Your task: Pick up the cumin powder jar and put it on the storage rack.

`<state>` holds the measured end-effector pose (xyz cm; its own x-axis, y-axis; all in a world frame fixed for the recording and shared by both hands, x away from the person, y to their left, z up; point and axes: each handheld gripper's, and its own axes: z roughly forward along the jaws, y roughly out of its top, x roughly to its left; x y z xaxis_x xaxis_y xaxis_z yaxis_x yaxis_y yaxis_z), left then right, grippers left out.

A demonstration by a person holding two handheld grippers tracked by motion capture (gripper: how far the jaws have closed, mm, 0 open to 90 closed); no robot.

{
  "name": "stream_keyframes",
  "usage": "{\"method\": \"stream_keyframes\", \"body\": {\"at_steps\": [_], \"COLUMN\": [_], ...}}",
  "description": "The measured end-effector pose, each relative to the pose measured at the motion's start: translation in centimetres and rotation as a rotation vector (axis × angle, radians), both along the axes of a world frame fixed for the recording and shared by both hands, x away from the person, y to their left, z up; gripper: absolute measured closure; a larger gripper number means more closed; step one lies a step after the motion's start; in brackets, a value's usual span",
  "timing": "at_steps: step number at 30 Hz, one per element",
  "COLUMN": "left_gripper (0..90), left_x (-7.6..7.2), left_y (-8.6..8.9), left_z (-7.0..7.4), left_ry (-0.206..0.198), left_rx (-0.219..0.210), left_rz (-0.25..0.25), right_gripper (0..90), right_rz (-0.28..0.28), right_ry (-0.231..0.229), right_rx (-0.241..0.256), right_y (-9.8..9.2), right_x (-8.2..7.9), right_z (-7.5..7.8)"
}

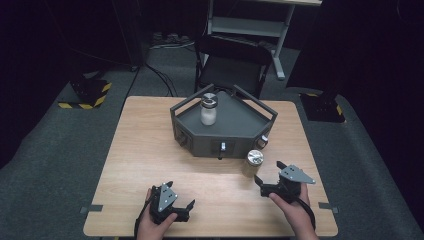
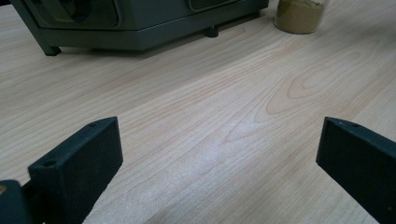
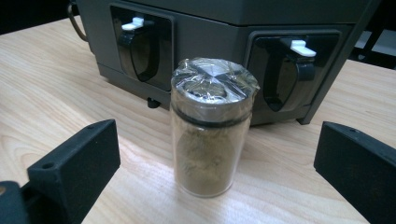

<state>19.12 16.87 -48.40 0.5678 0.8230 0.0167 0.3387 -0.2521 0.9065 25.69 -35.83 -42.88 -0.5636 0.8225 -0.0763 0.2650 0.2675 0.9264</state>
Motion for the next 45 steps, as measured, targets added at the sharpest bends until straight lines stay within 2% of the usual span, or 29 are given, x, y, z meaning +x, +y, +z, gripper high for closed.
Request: {"method": "stream_keyframes", "body": {"at_steps": [12,23,28,32,35,36,38,41,45], "left_gripper": [0.8,0.8,0.8,0.8,0.8,0.8,0.8,0.8,0.8], "left_x": [0.0,-0.1,-0.1,-0.1,-0.1,-0.1,-0.1,-0.1,-0.1], "left_y": [0.1,0.0,0.0,0.0,0.0,0.0,0.0,0.0,0.0], "left_z": [0.0,-0.1,0.0,0.0,0.0,0.0,0.0,-0.1,-0.1], "left_ry": [-0.003,-0.007,-0.004,-0.004,-0.004,-0.003,-0.003,-0.004,-0.003], "left_rx": [0.001,0.002,0.001,0.001,0.000,-0.001,-0.001,-0.003,-0.003], "left_rz": [0.000,0.003,0.005,0.005,0.007,0.008,0.008,0.010,0.012], "right_gripper": [0.4,0.7,7.2,19.9,22.4,26.2,26.9,33.2,34.2], "right_rz": [-0.015,-0.014,-0.016,-0.012,-0.008,-0.001,-0.003,-0.014,-0.012], "right_ry": [0.005,0.008,-0.008,-0.026,-0.031,-0.031,-0.034,-0.049,-0.061], "right_rx": [-0.005,0.002,0.021,0.032,0.043,0.048,0.047,0.062,0.075], "right_y": [1.8,2.3,2.4,2.6,2.5,2.4,2.4,2.5,2.3], "right_x": [1.8,3.0,3.3,3.4,3.5,3.6,3.5,3.4,3.4], "right_z": [-0.8,-1.6,-1.9,-2.1,-2.3,-2.3,-2.4,-2.7,-3.1]}}
